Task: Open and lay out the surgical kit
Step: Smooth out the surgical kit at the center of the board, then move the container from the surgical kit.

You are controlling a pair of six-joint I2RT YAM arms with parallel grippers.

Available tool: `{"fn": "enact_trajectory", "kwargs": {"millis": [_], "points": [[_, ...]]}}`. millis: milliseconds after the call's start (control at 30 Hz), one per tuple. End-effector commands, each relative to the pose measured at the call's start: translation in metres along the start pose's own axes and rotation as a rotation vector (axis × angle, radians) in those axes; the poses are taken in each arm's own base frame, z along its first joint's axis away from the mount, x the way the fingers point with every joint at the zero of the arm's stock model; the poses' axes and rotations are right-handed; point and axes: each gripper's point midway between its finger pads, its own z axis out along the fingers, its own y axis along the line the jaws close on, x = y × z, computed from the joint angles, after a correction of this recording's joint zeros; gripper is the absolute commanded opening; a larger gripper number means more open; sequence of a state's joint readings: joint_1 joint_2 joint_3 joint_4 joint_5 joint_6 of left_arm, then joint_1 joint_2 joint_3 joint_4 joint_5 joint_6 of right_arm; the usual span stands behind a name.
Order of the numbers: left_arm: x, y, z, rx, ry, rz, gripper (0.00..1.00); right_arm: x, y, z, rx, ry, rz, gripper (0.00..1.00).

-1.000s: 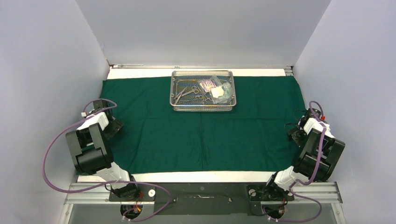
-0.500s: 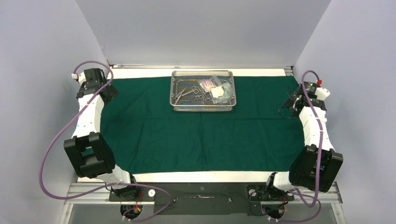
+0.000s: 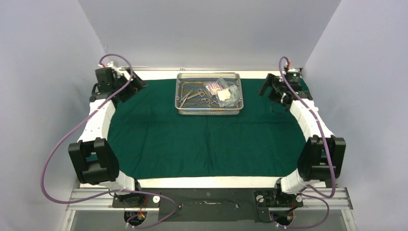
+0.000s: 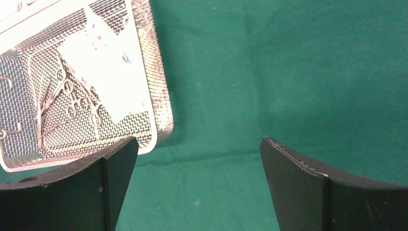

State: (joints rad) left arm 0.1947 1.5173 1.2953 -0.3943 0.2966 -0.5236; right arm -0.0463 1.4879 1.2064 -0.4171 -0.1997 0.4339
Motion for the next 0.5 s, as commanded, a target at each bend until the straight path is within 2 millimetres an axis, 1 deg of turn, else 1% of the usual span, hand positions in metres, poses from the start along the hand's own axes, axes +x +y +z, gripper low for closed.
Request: {"fn": "enact_trajectory", "kwargs": {"millis": [0, 67, 167, 200, 300, 400, 467], "points": [[0.015, -0.072, 0.02, 0.267, 0.029, 0.022, 0.86, -0.004, 0.046, 0.026, -0.092, 0.015, -0.036, 0.94], [0.032, -0.078, 0.037, 0.263, 0.07, 0.018, 0.82, 0.005, 0.057, 0.04, -0.094, 0.044, -0.054, 0.9], [0.054, -0.089, 0.06, 0.268, 0.137, 0.026, 0.77, 0.017, 0.077, 0.054, -0.101, 0.065, -0.102, 0.82], [0.065, -0.093, 0.067, 0.257, 0.162, 0.047, 0.77, 0.021, 0.081, 0.059, -0.094, 0.069, -0.118, 0.81], [0.084, -0.088, 0.085, 0.175, 0.196, 0.092, 0.77, 0.033, 0.079, 0.074, -0.021, 0.089, -0.133, 0.79], [0.097, -0.08, 0.098, 0.1, 0.22, 0.123, 0.77, 0.04, 0.066, 0.084, 0.104, 0.083, -0.139, 0.77], [0.103, -0.076, 0.104, 0.069, 0.232, 0.135, 0.76, 0.043, 0.06, 0.09, 0.156, 0.079, -0.156, 0.77]]}}
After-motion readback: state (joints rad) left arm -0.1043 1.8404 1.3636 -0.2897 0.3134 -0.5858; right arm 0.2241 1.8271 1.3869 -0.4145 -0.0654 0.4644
